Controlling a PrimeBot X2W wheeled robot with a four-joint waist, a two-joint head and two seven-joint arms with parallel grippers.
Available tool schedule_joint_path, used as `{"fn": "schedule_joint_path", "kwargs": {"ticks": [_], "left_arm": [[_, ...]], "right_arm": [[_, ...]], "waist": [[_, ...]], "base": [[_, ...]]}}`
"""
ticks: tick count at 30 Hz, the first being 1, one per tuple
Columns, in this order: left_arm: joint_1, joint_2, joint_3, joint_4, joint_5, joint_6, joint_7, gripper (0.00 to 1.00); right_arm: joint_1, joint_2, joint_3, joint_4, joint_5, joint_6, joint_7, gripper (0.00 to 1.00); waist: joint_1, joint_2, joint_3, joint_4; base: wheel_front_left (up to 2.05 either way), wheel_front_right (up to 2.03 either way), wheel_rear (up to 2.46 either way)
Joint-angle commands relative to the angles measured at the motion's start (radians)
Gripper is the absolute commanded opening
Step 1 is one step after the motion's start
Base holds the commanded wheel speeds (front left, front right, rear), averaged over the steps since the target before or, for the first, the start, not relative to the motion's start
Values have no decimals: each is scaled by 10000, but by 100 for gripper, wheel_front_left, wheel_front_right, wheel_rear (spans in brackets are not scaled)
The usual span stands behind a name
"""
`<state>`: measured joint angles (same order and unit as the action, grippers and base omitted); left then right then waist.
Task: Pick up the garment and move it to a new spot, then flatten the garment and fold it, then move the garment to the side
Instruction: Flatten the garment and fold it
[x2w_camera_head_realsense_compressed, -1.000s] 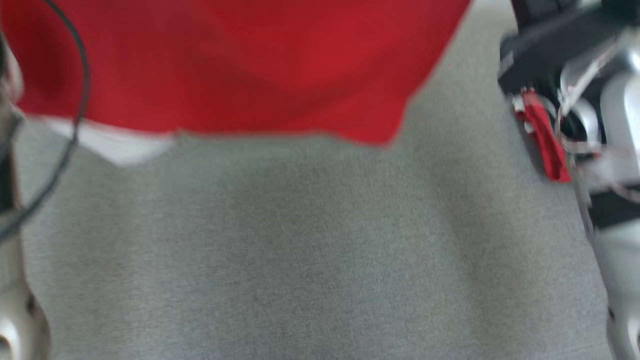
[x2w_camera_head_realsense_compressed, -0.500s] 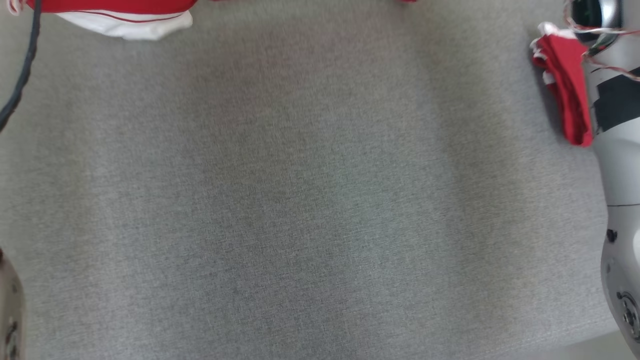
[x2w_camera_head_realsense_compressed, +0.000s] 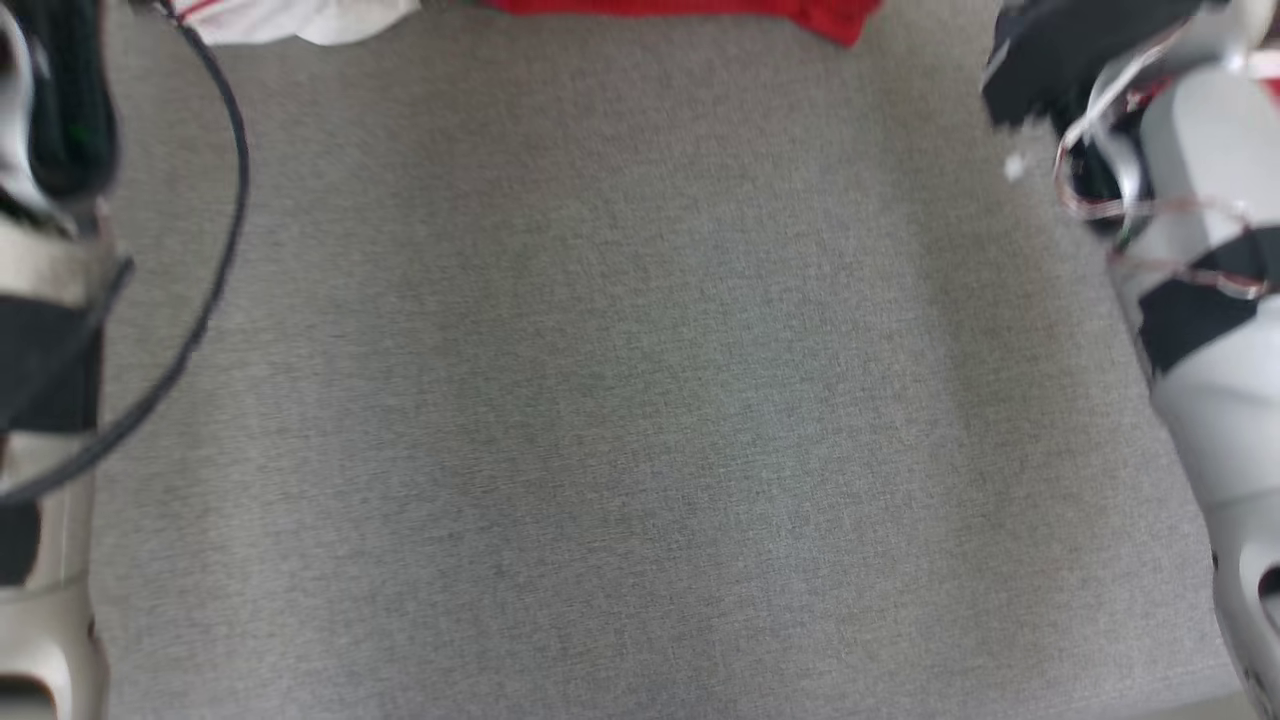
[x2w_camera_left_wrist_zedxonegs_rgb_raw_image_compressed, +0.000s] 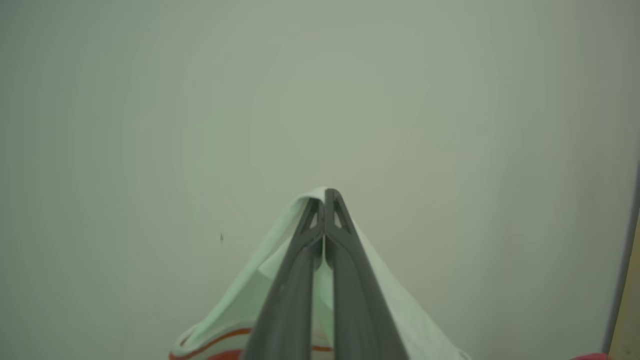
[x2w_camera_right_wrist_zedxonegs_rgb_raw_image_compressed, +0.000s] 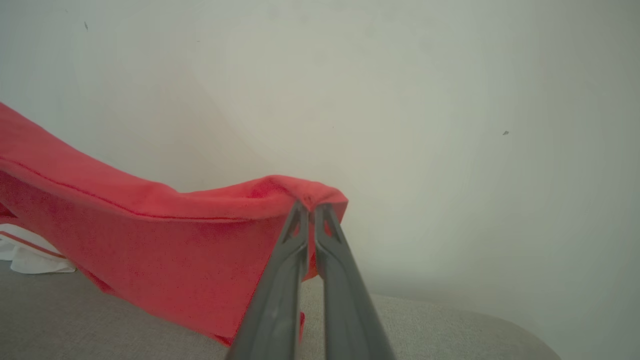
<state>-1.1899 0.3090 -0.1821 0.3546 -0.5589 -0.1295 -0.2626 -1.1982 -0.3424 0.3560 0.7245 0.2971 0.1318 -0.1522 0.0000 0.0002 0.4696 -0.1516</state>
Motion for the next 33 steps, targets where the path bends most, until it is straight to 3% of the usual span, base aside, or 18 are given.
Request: {"fn": "schedule_joint_path", "kwargs": {"ticks": [1, 9, 21, 33], "left_arm": [[410, 143, -91, -74, -304, -9, -27, 0], [2381, 475, -908, -389, -1290, 0, 127, 0], [5372, 143, -1023, -695, -2099, -2, 5, 0], [8185, -355, -904, -869, -2961, -2, -28, 0]], "right_arm": [[371, -139, 270, -189, 311, -28, 173, 0], [1777, -726, 1013, -868, 1391, -28, 927, 0], [4009, -1359, 1122, -1413, 1885, -26, 1493, 0], [5803, -1298, 859, -1511, 2049, -26, 1679, 0]], "waist": [[0, -2, -416, 212], [0, -2, -1182, 383], [0, -2, -2157, 692], [0, -2, -3082, 723]], "base": [[0, 0, 0], [0, 0, 0], [0, 0, 0], [0, 0, 0]]}}
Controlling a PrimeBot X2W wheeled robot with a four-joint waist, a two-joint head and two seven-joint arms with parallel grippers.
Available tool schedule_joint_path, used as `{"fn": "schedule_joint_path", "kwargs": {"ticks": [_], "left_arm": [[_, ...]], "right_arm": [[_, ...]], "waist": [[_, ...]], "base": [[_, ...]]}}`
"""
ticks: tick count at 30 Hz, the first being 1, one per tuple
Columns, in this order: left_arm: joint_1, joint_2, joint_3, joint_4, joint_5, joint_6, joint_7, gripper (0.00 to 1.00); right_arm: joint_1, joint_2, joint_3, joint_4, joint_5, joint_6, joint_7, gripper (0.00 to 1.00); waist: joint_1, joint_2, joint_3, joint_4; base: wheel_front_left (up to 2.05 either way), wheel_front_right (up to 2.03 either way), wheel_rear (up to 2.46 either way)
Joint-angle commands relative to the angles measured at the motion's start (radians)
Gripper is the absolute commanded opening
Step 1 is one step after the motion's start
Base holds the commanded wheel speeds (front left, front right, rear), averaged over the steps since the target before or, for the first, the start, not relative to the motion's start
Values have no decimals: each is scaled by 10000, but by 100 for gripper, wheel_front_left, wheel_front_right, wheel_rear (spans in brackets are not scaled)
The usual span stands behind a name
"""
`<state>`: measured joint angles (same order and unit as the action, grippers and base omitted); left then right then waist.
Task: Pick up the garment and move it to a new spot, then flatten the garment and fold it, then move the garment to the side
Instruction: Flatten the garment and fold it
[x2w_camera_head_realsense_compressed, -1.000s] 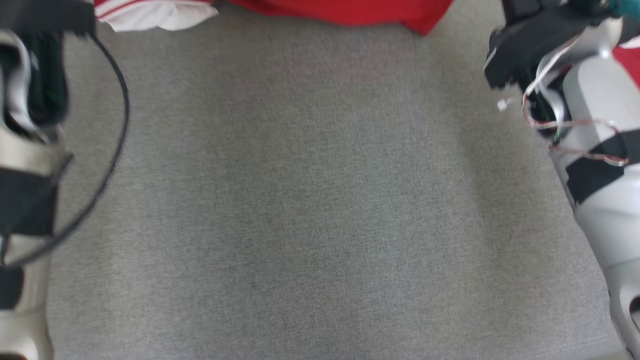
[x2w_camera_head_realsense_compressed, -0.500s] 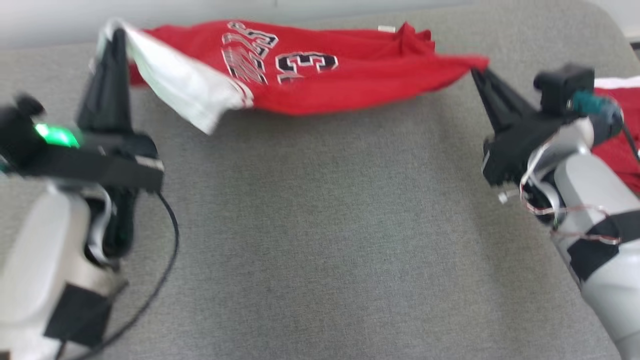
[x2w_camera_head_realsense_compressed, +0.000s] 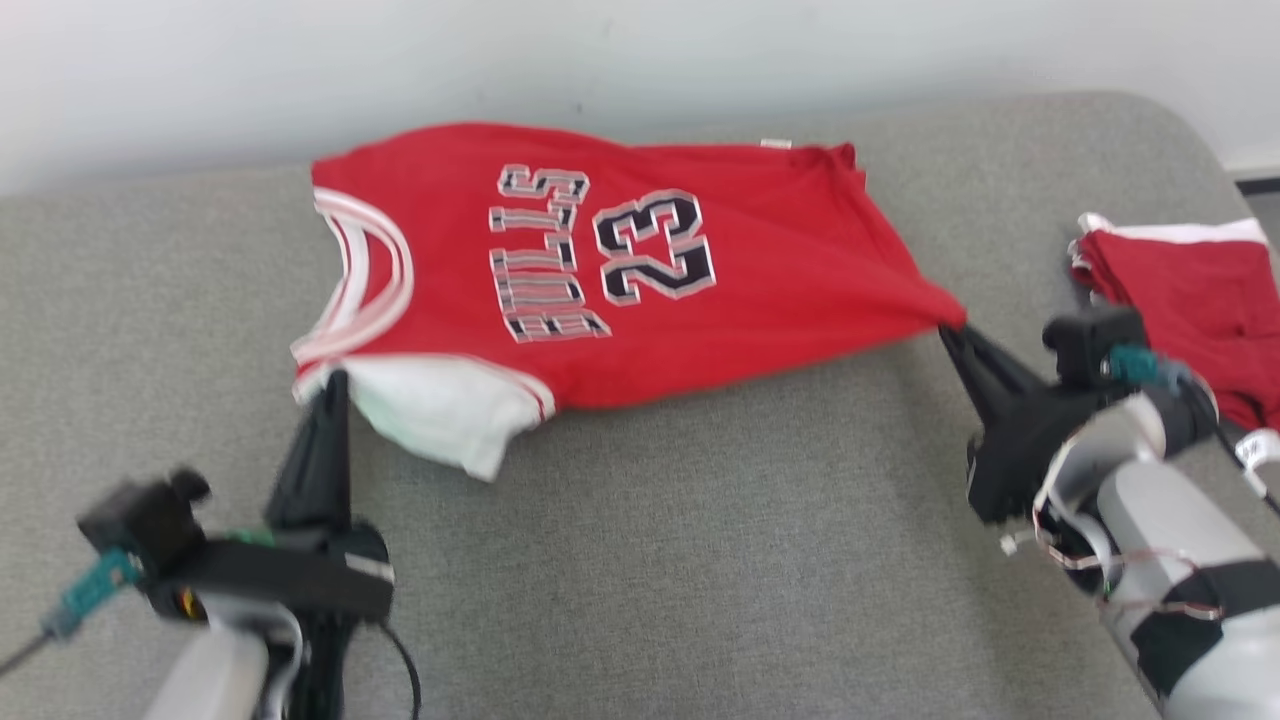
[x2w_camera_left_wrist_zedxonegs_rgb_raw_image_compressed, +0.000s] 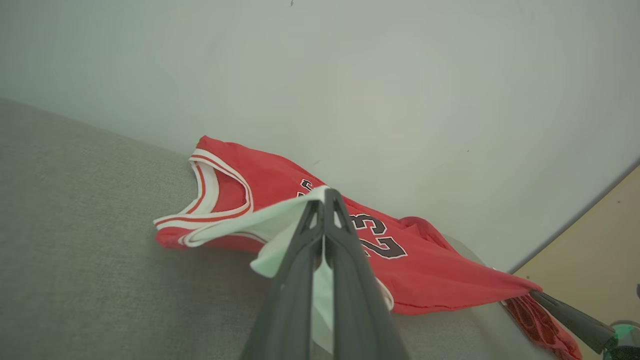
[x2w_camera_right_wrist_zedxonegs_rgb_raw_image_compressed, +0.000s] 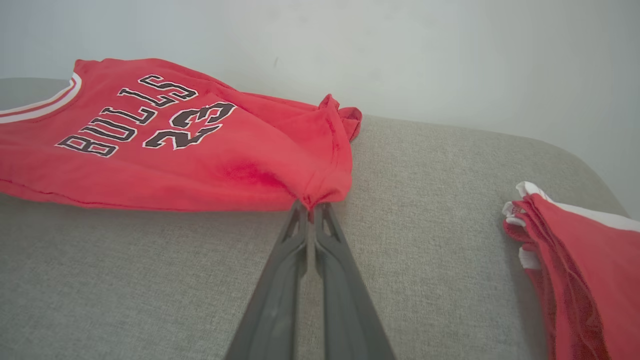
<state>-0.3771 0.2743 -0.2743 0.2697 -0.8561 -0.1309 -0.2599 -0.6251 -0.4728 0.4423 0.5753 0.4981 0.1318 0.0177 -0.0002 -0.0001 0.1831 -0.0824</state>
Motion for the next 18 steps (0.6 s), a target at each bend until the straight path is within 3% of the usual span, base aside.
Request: {"fn": "schedule_joint_path", "kwargs": {"ticks": [1, 8, 18], "left_arm": [[303, -14, -22, -78, -77, 11, -54, 0], [1694, 101, -193, -633, -807, 19, 323, 0], [3530, -188, 519, -1776, -2036, 408, 275, 0]], "right_arm": [[247, 0, -42, -13, 58, -26, 34, 0], [1376, 8, -395, -151, 254, -26, 160, 0], [2948, 144, -1310, -478, 367, -28, 487, 0]], "waist": [[2, 1, -299, 48], [2, 1, -737, 159], [2, 1, -1086, 279]], "base": [[0, 0, 0], [0, 0, 0], [0, 0, 0]]}}
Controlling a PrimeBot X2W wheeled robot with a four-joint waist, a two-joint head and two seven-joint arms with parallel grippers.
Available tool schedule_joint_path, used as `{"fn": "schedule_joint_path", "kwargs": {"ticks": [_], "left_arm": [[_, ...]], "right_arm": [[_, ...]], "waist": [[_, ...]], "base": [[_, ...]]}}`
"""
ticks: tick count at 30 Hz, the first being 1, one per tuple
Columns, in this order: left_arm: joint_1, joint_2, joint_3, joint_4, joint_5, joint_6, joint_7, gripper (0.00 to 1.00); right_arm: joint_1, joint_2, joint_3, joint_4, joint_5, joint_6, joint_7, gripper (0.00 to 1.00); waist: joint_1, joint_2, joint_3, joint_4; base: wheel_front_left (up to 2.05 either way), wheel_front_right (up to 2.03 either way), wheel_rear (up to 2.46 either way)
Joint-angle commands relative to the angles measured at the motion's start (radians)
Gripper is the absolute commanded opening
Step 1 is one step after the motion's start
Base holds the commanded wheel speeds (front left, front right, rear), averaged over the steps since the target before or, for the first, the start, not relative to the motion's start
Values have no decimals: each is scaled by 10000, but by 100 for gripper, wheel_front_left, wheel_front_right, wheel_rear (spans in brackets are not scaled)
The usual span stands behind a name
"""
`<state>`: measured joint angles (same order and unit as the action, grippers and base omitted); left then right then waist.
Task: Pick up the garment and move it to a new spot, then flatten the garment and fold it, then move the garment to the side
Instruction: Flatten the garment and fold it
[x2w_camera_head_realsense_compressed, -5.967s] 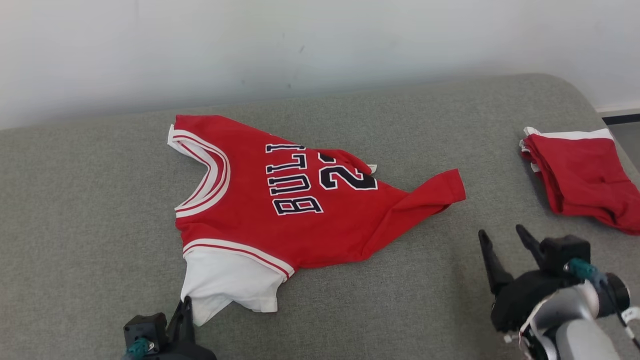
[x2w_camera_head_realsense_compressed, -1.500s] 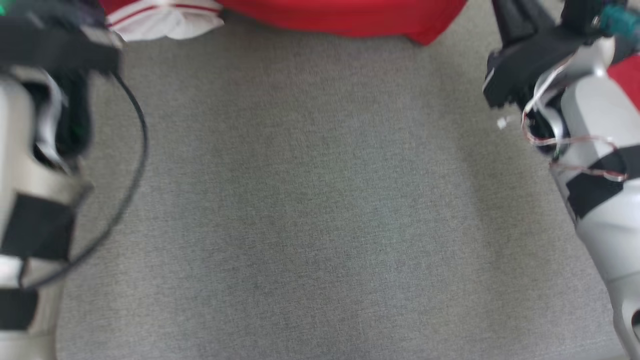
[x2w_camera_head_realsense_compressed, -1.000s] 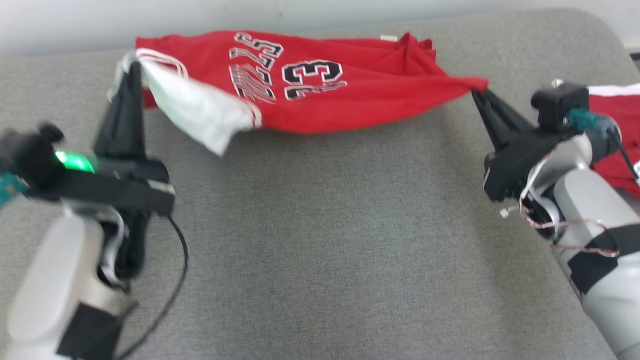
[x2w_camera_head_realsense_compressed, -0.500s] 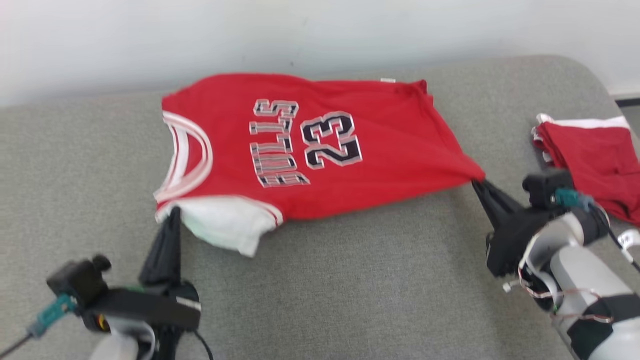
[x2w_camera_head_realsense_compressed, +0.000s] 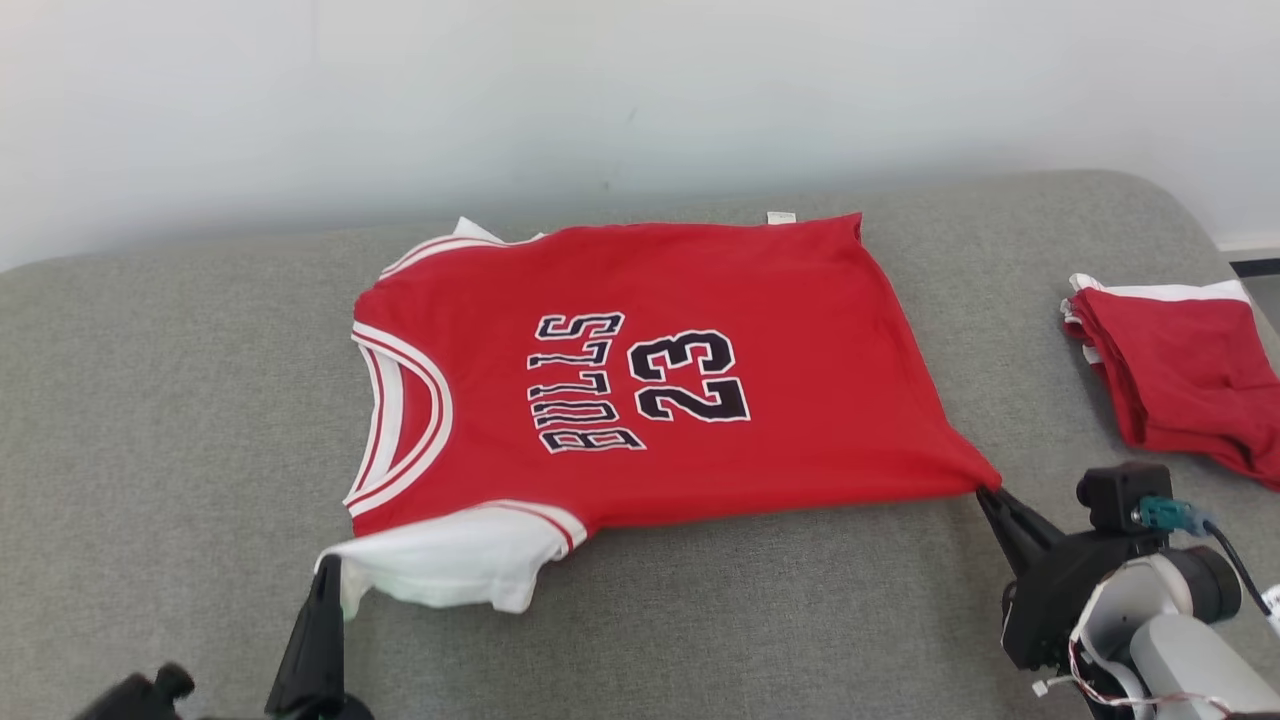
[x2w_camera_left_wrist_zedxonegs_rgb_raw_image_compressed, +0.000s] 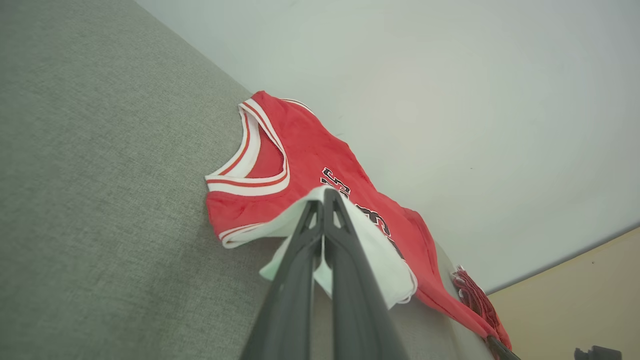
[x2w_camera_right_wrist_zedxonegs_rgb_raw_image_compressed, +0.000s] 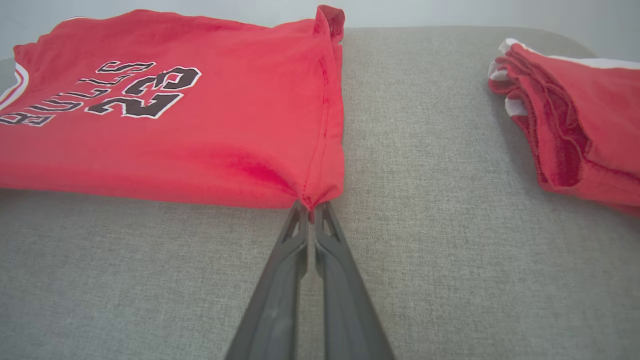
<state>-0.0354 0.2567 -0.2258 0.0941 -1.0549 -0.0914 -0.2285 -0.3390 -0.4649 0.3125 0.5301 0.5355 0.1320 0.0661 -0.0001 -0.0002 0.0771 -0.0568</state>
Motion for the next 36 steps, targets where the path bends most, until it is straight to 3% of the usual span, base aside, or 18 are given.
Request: {"fn": "schedule_joint_path", "kwargs": {"ticks": [1, 12, 24, 31, 36], "left_arm": [[287, -6, 65, -120, -107, 38, -19, 0], [2005, 170, -111, -677, -1146, 261, 1026, 0], [3412, 883, 52, -1870, -2821, 409, 2755, 0], [3693, 1049, 480, -2742, -3199, 233, 2698, 0], [2875, 899, 374, -2961, -2654, 252, 2448, 0]], "right_arm": [[238, 94, -141, -76, 18, -30, 6, 0], [2290, 529, -1450, -1183, 296, -30, 567, 0], [4064, 1171, -3089, -3129, -167, -30, 1268, 0], [4567, 1567, -3758, -3917, -423, -30, 1524, 0], [4456, 1802, -3985, -4524, -511, -30, 1516, 0]], "waist": [[1, 2, -51, 37], [1, 2, -262, 182], [1, 2, -211, 124], [1, 2, -182, 101], [1, 2, -166, 141]], "base": [[0, 0, 0], [0, 0, 0], [0, 0, 0], [0, 0, 0], [0, 0, 0]]}}
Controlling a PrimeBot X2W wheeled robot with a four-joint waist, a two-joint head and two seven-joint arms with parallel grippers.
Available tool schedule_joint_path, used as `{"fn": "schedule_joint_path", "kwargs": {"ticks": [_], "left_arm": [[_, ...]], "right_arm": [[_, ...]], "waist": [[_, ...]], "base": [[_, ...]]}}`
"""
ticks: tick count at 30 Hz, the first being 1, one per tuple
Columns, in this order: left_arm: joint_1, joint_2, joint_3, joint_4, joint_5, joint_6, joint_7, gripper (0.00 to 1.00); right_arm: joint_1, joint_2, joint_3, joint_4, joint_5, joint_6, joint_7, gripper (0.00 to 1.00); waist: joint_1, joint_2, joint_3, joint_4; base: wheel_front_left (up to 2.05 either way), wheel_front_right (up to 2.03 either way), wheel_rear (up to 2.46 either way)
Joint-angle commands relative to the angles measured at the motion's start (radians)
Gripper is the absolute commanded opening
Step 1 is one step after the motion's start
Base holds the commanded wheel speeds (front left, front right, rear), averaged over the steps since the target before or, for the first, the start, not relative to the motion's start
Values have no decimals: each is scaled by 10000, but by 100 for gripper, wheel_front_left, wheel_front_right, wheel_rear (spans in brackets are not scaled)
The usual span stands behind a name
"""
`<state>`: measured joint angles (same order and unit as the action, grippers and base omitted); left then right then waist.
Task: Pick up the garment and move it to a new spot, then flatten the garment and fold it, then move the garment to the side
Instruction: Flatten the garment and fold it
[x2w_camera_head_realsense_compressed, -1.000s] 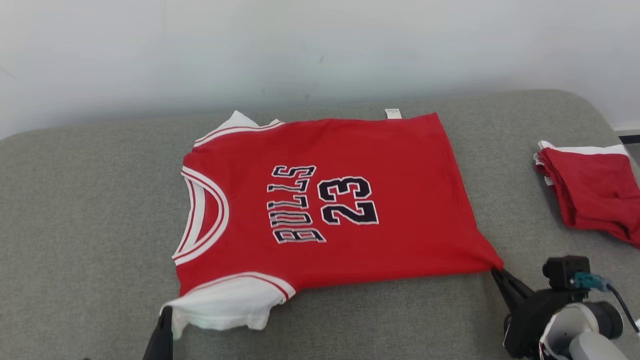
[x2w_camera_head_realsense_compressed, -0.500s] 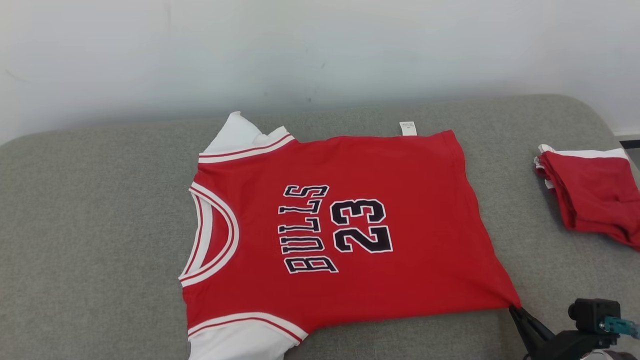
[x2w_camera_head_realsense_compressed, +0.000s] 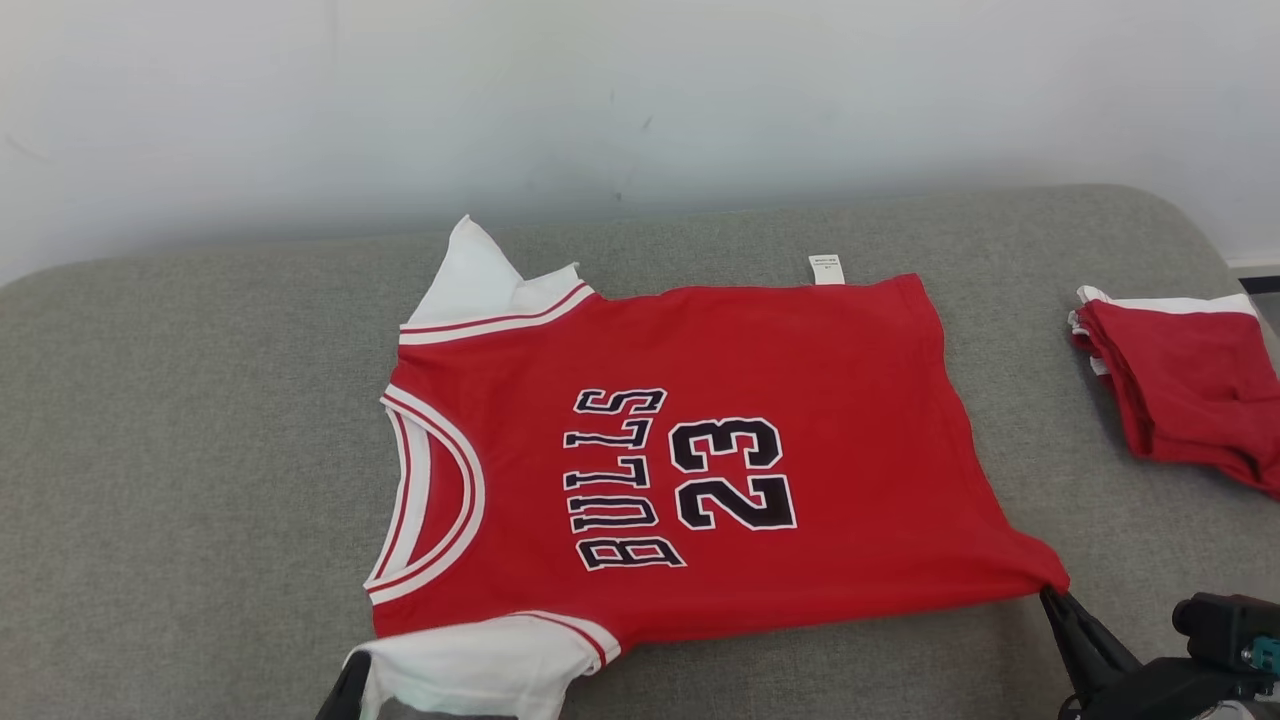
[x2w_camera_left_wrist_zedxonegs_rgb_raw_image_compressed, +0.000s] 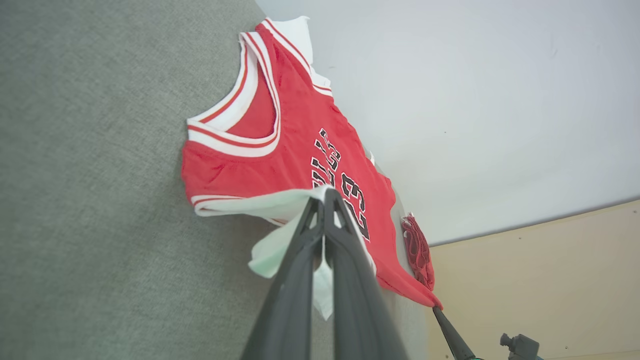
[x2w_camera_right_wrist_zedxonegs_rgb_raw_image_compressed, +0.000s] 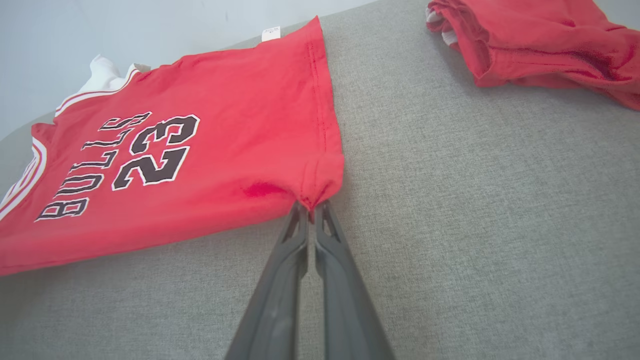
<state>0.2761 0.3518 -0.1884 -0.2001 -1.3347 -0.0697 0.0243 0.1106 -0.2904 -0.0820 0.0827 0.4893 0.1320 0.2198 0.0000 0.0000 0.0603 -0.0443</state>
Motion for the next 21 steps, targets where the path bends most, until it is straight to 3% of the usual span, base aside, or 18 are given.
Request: {"fn": "schedule_joint_path", "kwargs": {"ticks": [1, 9, 21], "left_arm": [[-741, -206, -124, 98, 409, 150, -180, 0], [-3170, -899, -797, 1360, 1954, 502, -787, 0], [-6623, -1809, -1225, 4372, 3767, 574, -2222, 0]], "right_arm": [[-164, 110, -48, -246, -41, -30, 41, 0], [-1144, 125, 320, -381, -201, -28, 238, 0], [-3788, -51, 1131, 1457, -199, -28, -23, 0]], "waist": [[0, 0, 16, 37], [0, 0, 401, -36], [0, 0, 1587, -77]], "base": [[0, 0, 0], [0, 0, 0], [0, 0, 0]]}}
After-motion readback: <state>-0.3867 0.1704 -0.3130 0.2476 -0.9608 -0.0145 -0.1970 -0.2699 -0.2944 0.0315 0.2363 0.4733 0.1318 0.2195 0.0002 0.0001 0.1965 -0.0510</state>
